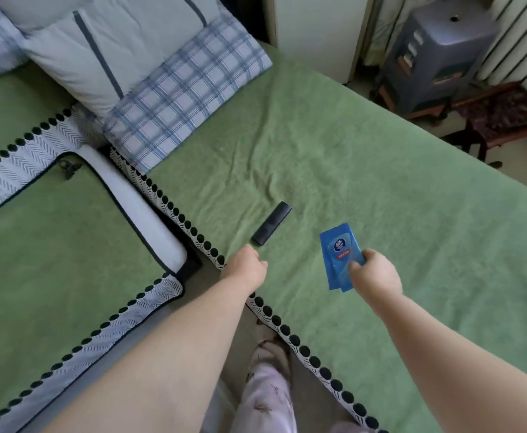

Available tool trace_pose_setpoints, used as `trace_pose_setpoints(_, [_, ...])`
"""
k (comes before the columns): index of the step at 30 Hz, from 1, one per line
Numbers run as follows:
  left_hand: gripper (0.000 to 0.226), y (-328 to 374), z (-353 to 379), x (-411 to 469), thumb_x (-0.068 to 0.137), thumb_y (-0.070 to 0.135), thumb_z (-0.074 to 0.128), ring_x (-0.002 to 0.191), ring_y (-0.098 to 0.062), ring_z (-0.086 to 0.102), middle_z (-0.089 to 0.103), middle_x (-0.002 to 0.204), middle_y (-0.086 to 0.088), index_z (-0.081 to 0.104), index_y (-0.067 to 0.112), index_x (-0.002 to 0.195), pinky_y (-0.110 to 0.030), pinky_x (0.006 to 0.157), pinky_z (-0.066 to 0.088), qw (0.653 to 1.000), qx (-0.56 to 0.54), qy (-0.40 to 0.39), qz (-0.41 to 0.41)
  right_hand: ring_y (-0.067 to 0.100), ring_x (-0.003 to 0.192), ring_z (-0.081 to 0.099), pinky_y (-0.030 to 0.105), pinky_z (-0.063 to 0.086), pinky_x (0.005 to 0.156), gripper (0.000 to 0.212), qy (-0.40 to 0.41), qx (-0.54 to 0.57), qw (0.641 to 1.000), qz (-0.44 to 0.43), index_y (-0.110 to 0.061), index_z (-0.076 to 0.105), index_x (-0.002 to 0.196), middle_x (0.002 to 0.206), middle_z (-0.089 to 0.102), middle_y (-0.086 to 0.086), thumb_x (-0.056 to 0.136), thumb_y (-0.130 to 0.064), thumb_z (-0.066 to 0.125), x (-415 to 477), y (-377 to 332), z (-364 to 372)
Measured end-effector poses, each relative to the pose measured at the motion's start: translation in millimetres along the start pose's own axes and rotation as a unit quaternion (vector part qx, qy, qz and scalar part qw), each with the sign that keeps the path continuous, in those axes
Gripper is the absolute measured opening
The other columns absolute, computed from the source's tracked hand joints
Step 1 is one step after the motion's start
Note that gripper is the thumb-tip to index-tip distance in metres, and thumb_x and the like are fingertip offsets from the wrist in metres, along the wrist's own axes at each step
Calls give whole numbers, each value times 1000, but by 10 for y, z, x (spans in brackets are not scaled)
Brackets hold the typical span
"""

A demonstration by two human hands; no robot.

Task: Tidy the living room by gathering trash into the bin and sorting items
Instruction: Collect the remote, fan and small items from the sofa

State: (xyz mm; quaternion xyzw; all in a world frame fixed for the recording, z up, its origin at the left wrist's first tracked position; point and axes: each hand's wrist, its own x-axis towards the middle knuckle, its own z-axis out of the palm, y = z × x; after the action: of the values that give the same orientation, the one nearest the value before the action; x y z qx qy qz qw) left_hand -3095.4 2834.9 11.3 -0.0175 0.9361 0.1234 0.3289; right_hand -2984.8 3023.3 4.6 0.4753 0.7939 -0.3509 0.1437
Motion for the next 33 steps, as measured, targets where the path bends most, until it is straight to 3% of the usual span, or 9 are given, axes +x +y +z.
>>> trace_pose_setpoints(7, [34, 39, -51, 1264, 93, 34, 56, 111, -29, 59, 63, 120, -6, 54, 16, 122, -34, 84, 46, 994, 98, -37, 23, 27, 72, 55, 28, 38, 59, 12, -8, 56, 996, 63, -13, 58, 86, 79, 60, 3, 87, -19, 48, 660, -410, 786])
trace_pose_setpoints(14, [37, 150, 455, 2129, 90, 36, 61, 111, -30, 59, 62, 120, -8, 53, 17, 120, -33, 82, 44, 984, 154, -79, 49, 26, 75, 55, 28, 37, 60, 9, 1, 80, 993, 89, -13, 58, 87, 81, 60, 2, 87, -18, 50, 1241, -440, 1152])
trace_pose_setpoints(21, [53, 227, 968, 2482, 87, 31, 67, 116, -28, 54, 52, 130, -10, 41, 9, 128, -38, 83, 47, 972, 223, -29, 69, 28, 79, 58, 33, 45, 68, 10, 9, 103, 989, 109, -11, 59, 88, 84, 63, 4, 87, -17, 51, 1494, -285, 1429])
trace_pose_setpoints(24, [49, 217, 1022, 2568, 87, 26, 67, 115, -27, 55, 54, 128, -11, 40, 9, 124, -36, 79, 48, 964, 257, -8, 68, 29, 81, 59, 37, 48, 71, 9, 9, 111, 987, 116, -11, 59, 89, 84, 64, 3, 86, -17, 53, 1490, -247, 1504])
trace_pose_setpoints(27, [50, 231, 984, 2627, 82, 29, 70, 112, -26, 59, 59, 120, -9, 45, 10, 120, -32, 78, 47, 961, 269, -45, 52, 29, 80, 59, 35, 47, 69, 10, 11, 109, 987, 118, -10, 60, 89, 80, 63, 2, 86, -17, 53, 1465, -253, 1508])
trace_pose_setpoints(30, [35, 252, 897, 2623, 81, 31, 69, 106, -24, 63, 65, 112, -3, 61, 16, 113, -27, 71, 44, 955, 280, -81, 47, 29, 80, 59, 34, 45, 69, 11, 14, 104, 988, 112, -10, 61, 90, 81, 63, 3, 86, -17, 54, 1433, -292, 1468])
trace_pose_setpoints(33, [34, 250, 800, 2533, 85, 31, 64, 104, -27, 62, 64, 112, -5, 58, 15, 114, -28, 69, 43, 962, 248, -94, 59, 26, 78, 57, 31, 43, 66, 7, 10, 103, 989, 104, -13, 59, 87, 80, 61, 1, 87, -17, 53, 1394, -348, 1395])
